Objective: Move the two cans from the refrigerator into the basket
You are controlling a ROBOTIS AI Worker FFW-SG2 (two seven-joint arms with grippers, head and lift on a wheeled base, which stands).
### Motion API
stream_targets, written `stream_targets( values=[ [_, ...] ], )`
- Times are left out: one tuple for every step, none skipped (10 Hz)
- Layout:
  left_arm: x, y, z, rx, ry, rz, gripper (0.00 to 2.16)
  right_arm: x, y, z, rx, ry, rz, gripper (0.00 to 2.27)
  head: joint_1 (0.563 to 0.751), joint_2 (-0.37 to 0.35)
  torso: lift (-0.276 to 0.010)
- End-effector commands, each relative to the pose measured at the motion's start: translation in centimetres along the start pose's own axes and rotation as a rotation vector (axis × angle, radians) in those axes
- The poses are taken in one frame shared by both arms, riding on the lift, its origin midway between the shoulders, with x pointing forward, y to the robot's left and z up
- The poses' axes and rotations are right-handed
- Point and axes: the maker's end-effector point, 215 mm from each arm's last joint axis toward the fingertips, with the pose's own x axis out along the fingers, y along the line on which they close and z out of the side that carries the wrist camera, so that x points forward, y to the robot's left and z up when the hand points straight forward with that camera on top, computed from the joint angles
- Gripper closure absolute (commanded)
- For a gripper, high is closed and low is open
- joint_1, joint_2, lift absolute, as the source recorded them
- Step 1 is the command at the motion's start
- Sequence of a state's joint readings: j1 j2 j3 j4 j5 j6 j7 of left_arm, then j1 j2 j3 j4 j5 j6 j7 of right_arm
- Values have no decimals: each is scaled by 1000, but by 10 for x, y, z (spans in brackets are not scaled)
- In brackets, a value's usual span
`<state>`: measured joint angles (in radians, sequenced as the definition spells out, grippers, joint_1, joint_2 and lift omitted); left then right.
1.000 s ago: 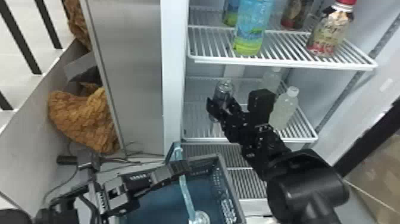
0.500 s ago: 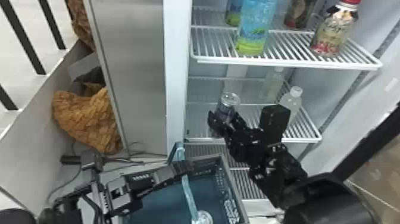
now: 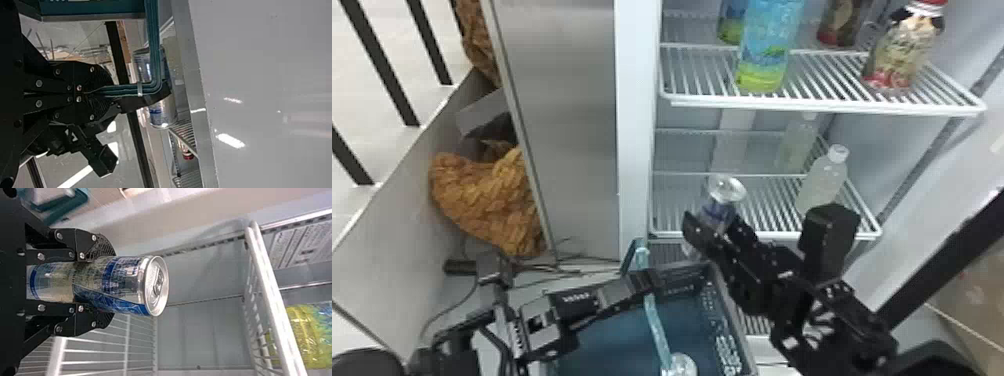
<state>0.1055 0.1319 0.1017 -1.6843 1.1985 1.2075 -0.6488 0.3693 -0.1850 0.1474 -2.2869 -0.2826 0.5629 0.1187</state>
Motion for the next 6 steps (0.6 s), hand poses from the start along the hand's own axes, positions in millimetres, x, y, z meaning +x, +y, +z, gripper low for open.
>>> stream_targets(
  values=[
    [-1, 0, 0, -2, -2, -1, 1210, -15, 5, -17, 15, 45, 8, 1280, 695, -95, -219],
    [-1, 0, 0, -4, -5, -1, 1210, -24, 9, -28, 24, 74, 13, 1280, 695, -95, -219],
    [-1, 0, 0, -4, -5, -1, 1210, -30, 9, -37, 21, 98, 11, 1280, 695, -96, -219],
    [-1, 0, 0, -4, -5, -1, 1210, -32, 11, -43, 20, 112, 16, 1280, 695, -97, -219],
    [-1, 0, 0, -4, -5, -1, 1210, -33, 10, -48, 8, 122, 15, 1256, 695, -98, -219],
    [-1, 0, -1, -4, -3, -1, 1210, -33, 9, -54, 5, 133, 22, 937, 695, -100, -219]
  ],
)
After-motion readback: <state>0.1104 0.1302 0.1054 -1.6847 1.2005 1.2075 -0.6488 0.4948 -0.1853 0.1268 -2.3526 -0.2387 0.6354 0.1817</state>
